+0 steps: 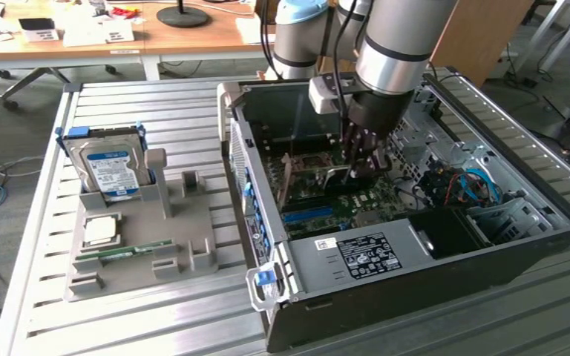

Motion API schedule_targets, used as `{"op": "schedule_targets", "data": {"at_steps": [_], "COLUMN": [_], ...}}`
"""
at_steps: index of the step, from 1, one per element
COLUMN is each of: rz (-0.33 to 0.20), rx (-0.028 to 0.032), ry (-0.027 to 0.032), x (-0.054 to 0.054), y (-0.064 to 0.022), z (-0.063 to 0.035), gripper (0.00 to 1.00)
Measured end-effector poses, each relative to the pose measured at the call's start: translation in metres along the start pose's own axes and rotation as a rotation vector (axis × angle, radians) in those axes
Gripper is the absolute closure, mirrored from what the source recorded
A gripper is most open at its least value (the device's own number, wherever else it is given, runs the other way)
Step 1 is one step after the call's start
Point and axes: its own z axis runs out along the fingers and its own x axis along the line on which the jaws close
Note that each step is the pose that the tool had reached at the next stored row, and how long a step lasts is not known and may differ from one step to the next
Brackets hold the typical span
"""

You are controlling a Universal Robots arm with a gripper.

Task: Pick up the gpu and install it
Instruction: 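Insert the gpu into the slot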

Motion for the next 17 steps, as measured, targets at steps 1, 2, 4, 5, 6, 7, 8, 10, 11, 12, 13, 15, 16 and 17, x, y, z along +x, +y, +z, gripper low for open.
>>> {"op": "schedule_targets", "data": {"at_steps": [1, 2, 4, 5, 6, 7, 8, 10, 11, 12, 13, 15, 16, 17], "rz": [0.000, 0.000, 0.000, 0.000, 0.000, 0.000, 0.000, 0.000, 0.000, 0.000, 0.000, 0.000, 0.000, 0.000], "rx": [-0.0001, -0.0001, -0.0001, -0.0001, -0.0002, -0.0002, -0.0001, -0.0001, -0.0001, -0.0001, 0.0000, -0.0001, -0.0002, -0.0001], "ry": [0.0001, 0.0002, 0.0002, 0.0002, 0.0004, 0.0005, 0.0002, 0.0002, 0.0002, 0.0001, 0.0001, 0.0003, 0.0003, 0.0002], "x": [0.0000, 0.0000, 0.0001, 0.0001, 0.0001, 0.0002, 0.0001, 0.0001, 0.0001, 0.0001, 0.0001, 0.0002, 0.0002, 0.0002], "y": [0.0001, 0.0001, 0.0002, 0.0003, 0.0003, 0.0003, 0.0003, 0.0003, 0.0003, 0.0003, 0.0003, 0.0003, 0.0003, 0.0003], "z": [0.0005, 0.0011, 0.0023, 0.0028, 0.0031, 0.0032, 0.0034, 0.0034, 0.0035, 0.0037, 0.0040, 0.0041, 0.0041, 0.0041], "gripper": [0.73, 0.73, 0.73, 0.73, 0.73, 0.73, 0.73, 0.73, 0.73, 0.73, 0.73, 0.73, 0.73, 0.73]}}
